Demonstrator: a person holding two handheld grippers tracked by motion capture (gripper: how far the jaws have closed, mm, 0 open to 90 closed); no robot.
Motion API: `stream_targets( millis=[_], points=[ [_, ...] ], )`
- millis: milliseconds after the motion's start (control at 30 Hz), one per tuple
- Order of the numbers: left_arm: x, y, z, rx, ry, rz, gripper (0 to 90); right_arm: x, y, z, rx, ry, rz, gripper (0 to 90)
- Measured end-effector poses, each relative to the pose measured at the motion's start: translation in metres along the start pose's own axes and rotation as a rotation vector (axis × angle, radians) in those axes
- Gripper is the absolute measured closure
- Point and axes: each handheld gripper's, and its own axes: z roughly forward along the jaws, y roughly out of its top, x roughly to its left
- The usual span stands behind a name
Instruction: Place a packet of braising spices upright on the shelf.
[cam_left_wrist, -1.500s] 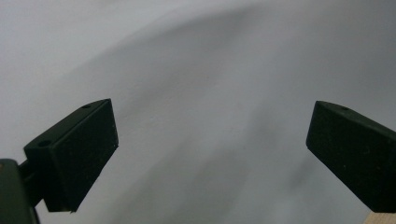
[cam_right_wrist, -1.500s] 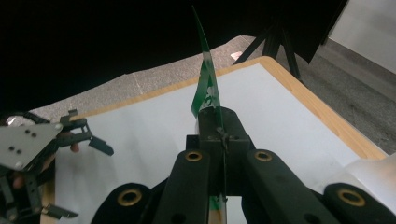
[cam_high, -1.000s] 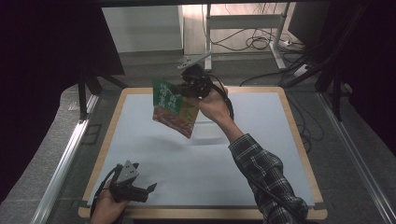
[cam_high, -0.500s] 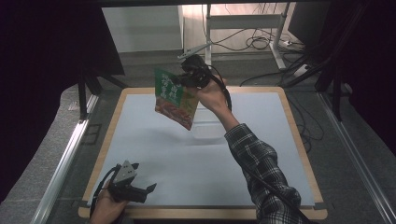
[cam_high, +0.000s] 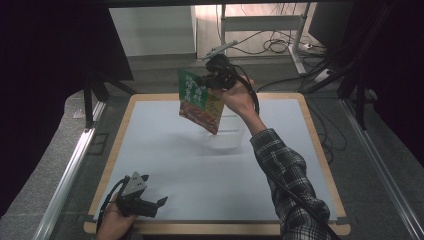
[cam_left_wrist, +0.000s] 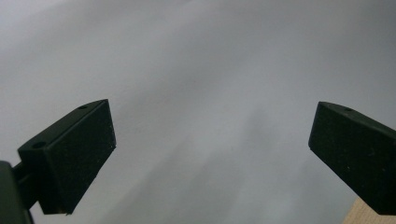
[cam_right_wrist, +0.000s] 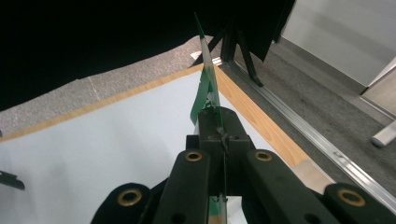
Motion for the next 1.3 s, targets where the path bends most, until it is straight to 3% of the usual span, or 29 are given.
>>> stream_targets(
  millis=[833, 1300],
  points=[
    [0.001, 0.001, 0.001, 0.008, 0.012, -0.018, 1.0, -0.029, -0.042, -0.043, 0.069, -0.065, 0.056, 89.0],
    [0.002, 0.001, 0.001, 0.013, 0.015, -0.021, 1.4, -0.036, -0.057, -0.033, 0.124, -0.074, 0.083, 88.9]
  ],
)
